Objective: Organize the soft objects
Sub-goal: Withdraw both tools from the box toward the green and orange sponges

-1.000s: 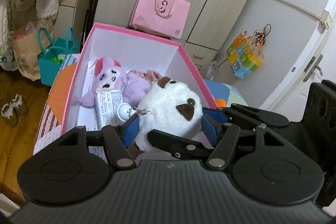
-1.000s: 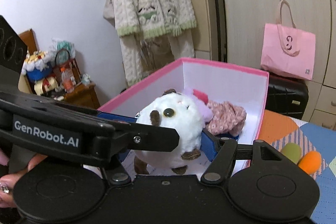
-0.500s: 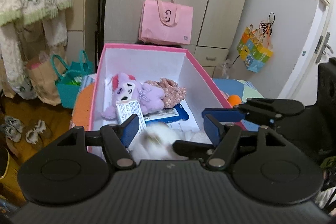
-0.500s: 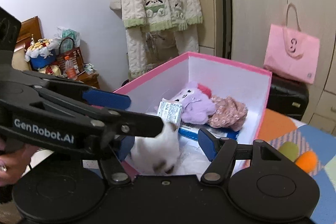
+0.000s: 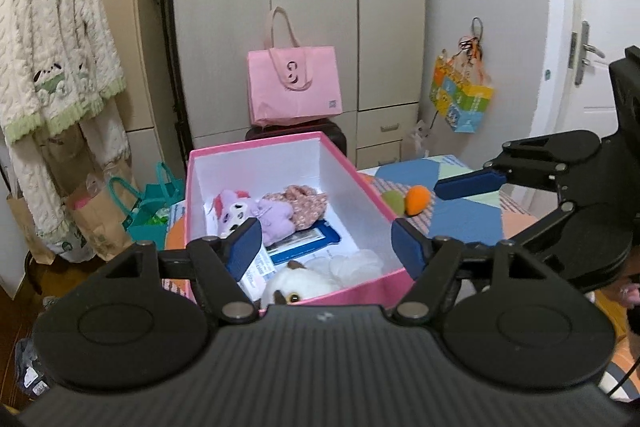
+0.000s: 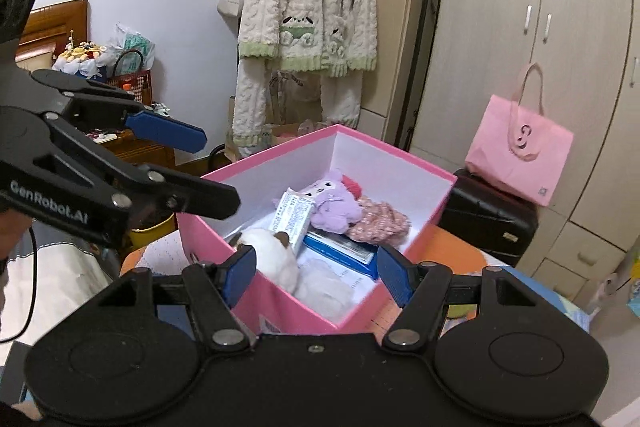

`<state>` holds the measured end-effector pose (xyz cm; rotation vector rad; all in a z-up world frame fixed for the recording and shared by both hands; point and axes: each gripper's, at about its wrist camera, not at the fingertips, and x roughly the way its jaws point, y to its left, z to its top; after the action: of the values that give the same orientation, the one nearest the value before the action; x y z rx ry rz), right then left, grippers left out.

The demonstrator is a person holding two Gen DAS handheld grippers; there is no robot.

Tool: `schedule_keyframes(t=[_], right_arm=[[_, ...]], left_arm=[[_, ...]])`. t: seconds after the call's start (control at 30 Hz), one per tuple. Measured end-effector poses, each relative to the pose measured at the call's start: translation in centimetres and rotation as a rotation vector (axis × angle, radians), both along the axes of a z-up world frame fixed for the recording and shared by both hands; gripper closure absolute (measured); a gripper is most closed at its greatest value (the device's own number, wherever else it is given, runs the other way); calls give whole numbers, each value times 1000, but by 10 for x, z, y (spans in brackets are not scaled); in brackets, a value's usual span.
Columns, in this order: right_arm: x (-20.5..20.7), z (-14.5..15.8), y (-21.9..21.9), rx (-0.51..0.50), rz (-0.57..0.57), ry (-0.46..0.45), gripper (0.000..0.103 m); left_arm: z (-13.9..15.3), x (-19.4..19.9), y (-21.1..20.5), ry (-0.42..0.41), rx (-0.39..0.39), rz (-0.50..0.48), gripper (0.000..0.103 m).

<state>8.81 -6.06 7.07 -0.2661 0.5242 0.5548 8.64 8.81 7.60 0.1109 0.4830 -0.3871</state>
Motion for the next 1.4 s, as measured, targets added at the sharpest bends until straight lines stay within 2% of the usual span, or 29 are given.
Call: schedule_keyframes(t=[0.3, 0.63, 0.77, 0.87, 1.03, 1.13, 1.27, 1.4], right_arm=[[-27, -2, -60, 7, -55, -47, 31], [-21, -25, -133, 15, -130, -89, 31], [-12, -35, -159, 50, -170, -103, 31], [-13, -43, -173, 89, -167, -150, 31], [-3, -56, -176, 59, -145, -187, 31], [13, -65, -175, 31, -134, -178, 31], [36, -80, -174, -35, -114, -158, 31], [65, -90, -172, -60, -84, -124, 31]], left_arm=[[7, -9, -33, 2, -1, -63, 30], [-3, 13, -97, 56, -33, -155, 30], [-11, 24, -128, 55, -20, -159, 30], [-18, 36, -148, 53, -5, -137, 30], [-28, 66, -172, 91, -33, -93, 32], [-38, 84, -182, 126, -67, -60, 34], [-52, 105, -198, 125, -35, 4, 41], [-68, 136, -205, 189, -69, 73, 44]])
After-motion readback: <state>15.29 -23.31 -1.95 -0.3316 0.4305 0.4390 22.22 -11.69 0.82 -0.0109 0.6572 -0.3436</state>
